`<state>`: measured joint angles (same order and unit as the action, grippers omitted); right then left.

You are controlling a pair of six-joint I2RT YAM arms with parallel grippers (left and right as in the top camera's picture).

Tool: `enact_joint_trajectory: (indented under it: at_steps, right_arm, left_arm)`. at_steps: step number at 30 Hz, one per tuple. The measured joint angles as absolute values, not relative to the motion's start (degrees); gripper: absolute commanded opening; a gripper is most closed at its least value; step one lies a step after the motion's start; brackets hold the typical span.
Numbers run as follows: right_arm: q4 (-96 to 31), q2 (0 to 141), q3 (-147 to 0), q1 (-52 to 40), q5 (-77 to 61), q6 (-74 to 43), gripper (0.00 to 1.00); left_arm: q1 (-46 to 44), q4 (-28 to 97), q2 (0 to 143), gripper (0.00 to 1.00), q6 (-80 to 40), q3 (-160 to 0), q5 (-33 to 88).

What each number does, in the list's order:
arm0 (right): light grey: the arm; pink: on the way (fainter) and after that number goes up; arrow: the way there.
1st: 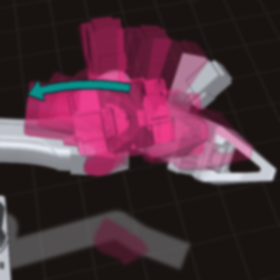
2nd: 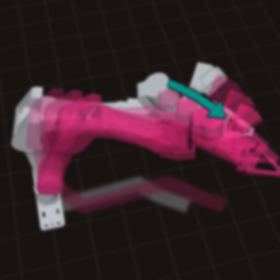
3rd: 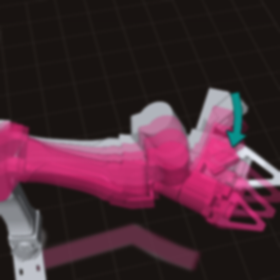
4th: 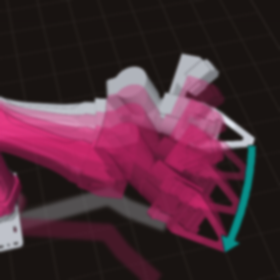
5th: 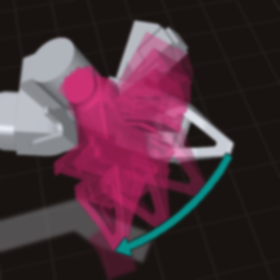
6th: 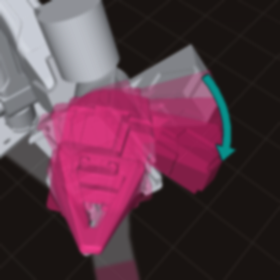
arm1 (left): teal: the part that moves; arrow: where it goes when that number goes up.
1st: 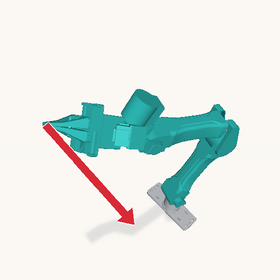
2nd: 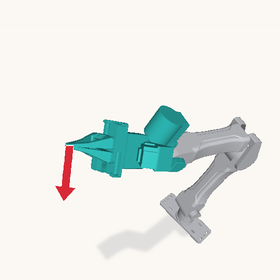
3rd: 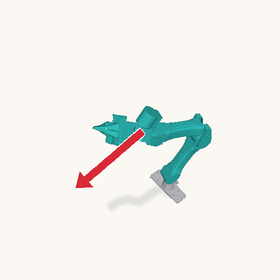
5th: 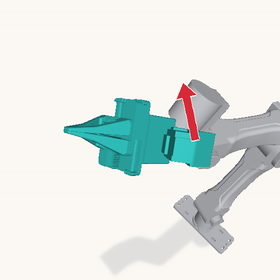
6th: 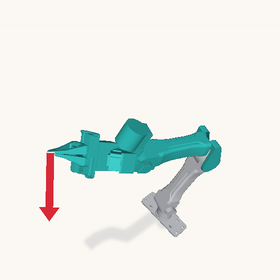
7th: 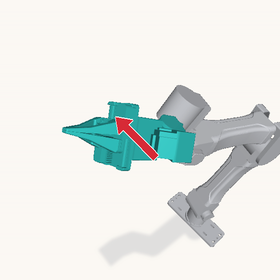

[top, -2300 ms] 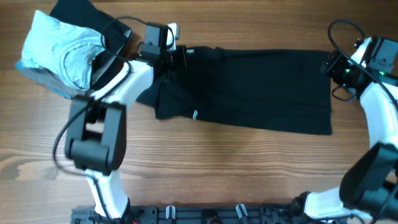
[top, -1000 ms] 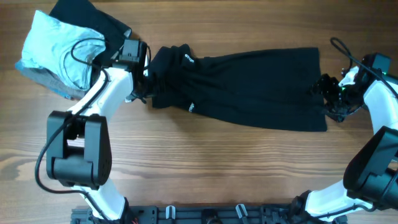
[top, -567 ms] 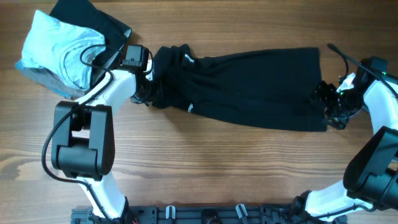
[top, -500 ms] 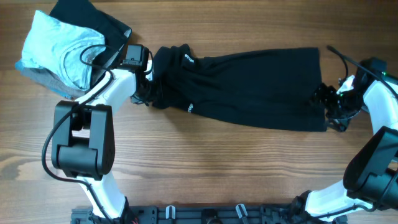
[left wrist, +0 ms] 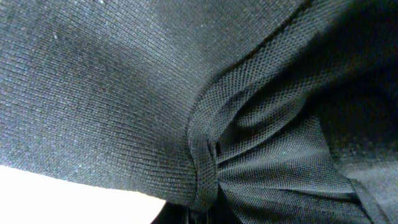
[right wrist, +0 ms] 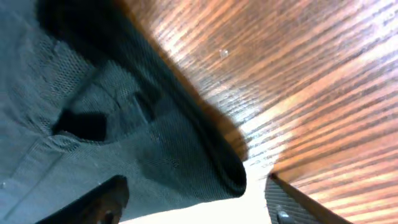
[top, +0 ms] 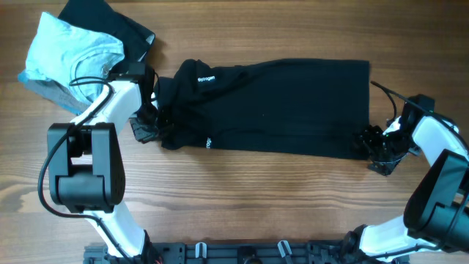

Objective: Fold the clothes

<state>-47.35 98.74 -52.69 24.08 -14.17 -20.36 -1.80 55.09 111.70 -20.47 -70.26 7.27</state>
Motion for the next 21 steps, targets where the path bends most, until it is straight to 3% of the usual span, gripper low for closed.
enact_joint_trajectory:
  at_steps: [2,7,9,10,21]
  right_arm:
    - [-46.4,98.6,-52.5,24.1,-14.3,-20.9,0.52]
    - [-43.3,98.6,-52.2,24.1,-15.5,-21.1,0.53]
    - [-43.2,98.6,-52.2,24.1,-16.3,-20.9,0.15]
    - [-43.3,98.6,-52.2,24.1,-16.3,-20.4,0.04]
    - [-53.1,99.2,-51.8,26.2,-10.3,-23.2,0.04]
  left_arm:
    - [-1.8,55.9,111.7,0.04,-20.5,-70.2,7.0]
    - [-1.8,57.3,111.7,0.04,-20.5,-70.0,6.5]
    - [-1.8,57.3,111.7,0.04,-20.5,-70.0,6.4]
    - [-1.8,57.3,111.7,0.04,-20.5,-70.0,6.4]
    - [-1.8,61.2,111.7,0.04,-20.5,-69.5,5.8]
